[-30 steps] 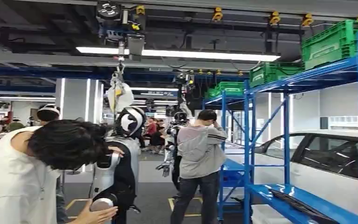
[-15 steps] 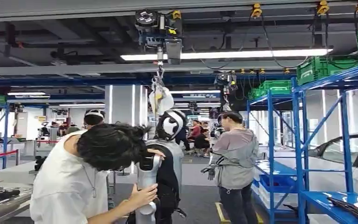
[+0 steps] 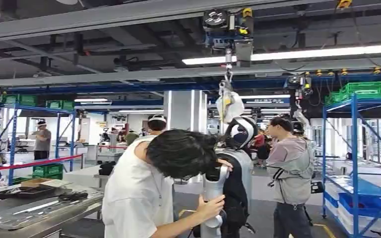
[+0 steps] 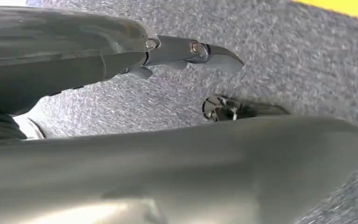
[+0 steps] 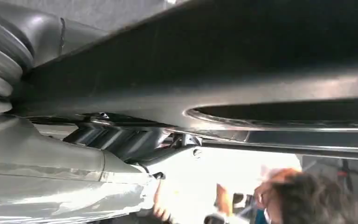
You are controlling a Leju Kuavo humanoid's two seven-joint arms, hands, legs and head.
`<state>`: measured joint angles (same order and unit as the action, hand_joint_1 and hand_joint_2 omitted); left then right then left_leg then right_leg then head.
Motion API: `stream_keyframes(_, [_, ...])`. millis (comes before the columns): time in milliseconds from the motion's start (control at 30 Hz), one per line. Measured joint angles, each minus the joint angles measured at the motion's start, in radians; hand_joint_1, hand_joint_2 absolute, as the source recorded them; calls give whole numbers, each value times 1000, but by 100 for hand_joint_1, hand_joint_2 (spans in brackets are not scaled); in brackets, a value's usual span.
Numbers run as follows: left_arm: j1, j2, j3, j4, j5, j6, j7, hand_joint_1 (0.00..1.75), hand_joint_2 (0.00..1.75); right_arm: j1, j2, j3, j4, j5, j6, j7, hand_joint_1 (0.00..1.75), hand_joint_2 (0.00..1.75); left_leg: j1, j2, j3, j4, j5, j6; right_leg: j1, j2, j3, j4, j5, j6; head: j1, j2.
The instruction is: Take the parts from the cabinet and place them on the table.
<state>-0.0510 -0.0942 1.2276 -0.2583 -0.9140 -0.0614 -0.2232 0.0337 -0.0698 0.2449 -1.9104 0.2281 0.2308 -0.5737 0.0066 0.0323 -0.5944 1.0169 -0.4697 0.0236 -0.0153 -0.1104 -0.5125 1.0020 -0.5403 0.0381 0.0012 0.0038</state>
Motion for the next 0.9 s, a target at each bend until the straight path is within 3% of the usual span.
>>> stream_keyframes(33, [-1,1,3,0,1,0,-2,0,0,0,0,3,0,-1,0,0,175,175,0,-10,0,0,0,3,0,53,-13,35,-24,-2,-1,0])
stream_keyframes(67, [-3,5,5,0,1,1,-2,0,0,0,0,3,-1,-3,0,-2,175,175,-1,-22,0,0,0,10,0,81,-47,108,-65,-4,-1,0])
stream_keyframes(133, [-7,8,6,0,1,1,-3,0,0,6,0,3,2,-6,-2,-4,175,175,-6,-50,0,0,2,16,1,99,-122,253,-118,-8,-1,0])
stream_keyframes(167, [-7,8,9,0,1,1,-5,0,0,11,0,3,4,-8,-4,-7,175,175,-9,-66,1,0,1,17,2,103,-149,296,-120,-10,-1,0])
stream_keyframes(200, [-5,9,10,0,1,2,-8,0,0,17,0,3,4,-11,-10,-13,175,175,-11,-82,3,0,1,17,3,107,-151,288,-96,-14,-1,0])
stream_keyframes(267, [-3,10,13,0,1,1,-11,0,0,20,0,3,4,-15,-15,-23,175,175,-13,-112,7,1,1,17,8,125,-106,155,1,-25,-1,0])
stream_keyframes(300, [-2,10,13,0,1,2,-11,0,0,20,0,3,4,-17,-17,-25,175,175,-12,-124,8,1,1,17,11,161,-77,74,47,-31,-1,0])
stream_keyframes(333, [-3,10,14,0,1,1,-11,0,0,21,0,2,4,-18,-18,-27,175,175,-12,-135,4,3,1,16,10,216,-64,36,55,-37,-1,0])
stream_keyframes(367, [-6,10,14,0,1,1,-11,0,0,24,0,2,4,-21,-18,-31,175,175,-12,-148,-2,7,1,11,5,214,-59,12,51,-35,-1,0])
stream_keyframes(400, [-3,10,16,0,1,1,-12,0,0,24,0,2,6,-21,-18,-33,175,175,-7,-160,-8,5,5,5,10,204,-59,14,49,-34,-1,0])
stream_keyframes(467, [4,11,19,0,1,1,-12,0,0,21,1,2,7,-22,-17,-37,175,175,-6,-186,-12,-1,10,-8,8,183,-54,7,53,-41,-2,0])
stream_keyframes(500, [4,13,20,0,1,2,-12,0,0,19,2,2,7,-22,-16,-38,175,175,-6,-172,-11,5,2,-8,-1,164,-47,-7,58,-47,-1,0])
stream_keyframes(533, [5,11,20,0,0,2,-12,0,0,19,2,2,7,-22,-15,-38,175,175,-14,-112,-22,29,-20,-13,1,151,-42,-14,59,-50,-1,0])
stream_keyframes(567, [2,11,20,0,0,2,-12,0,0,19,2,2,7,-22,-14,-42,175,175,-10,-74,-54,95,-61,-21,2,133,-39,-15,59,-52,-1,0])
stream_keyframes(600, [-1,12,20,0,0,2,-12,0,0,19,2,0,8,-21,-11,-42,175,175,-6,-60,-89,168,-96,-26,2,117,-39,-15,58,-52,-1,0])
stream_keyframes(833, [-2,12,20,0,-1,2,-12,0,0,19,2,0,8,-21,-11,-42,175,175,-4,-56,-103,198,-109,-28,3,109,-39,-15,57,-52,-1,0])
stream_keyframes(900, [-2,12,21,0,-1,2,-12,0,0,19,2,0,9,-21,-10,-42,175,175,0,-51,-133,258,-130,-33,3,94,-38,-15,56,-51,-1,0])
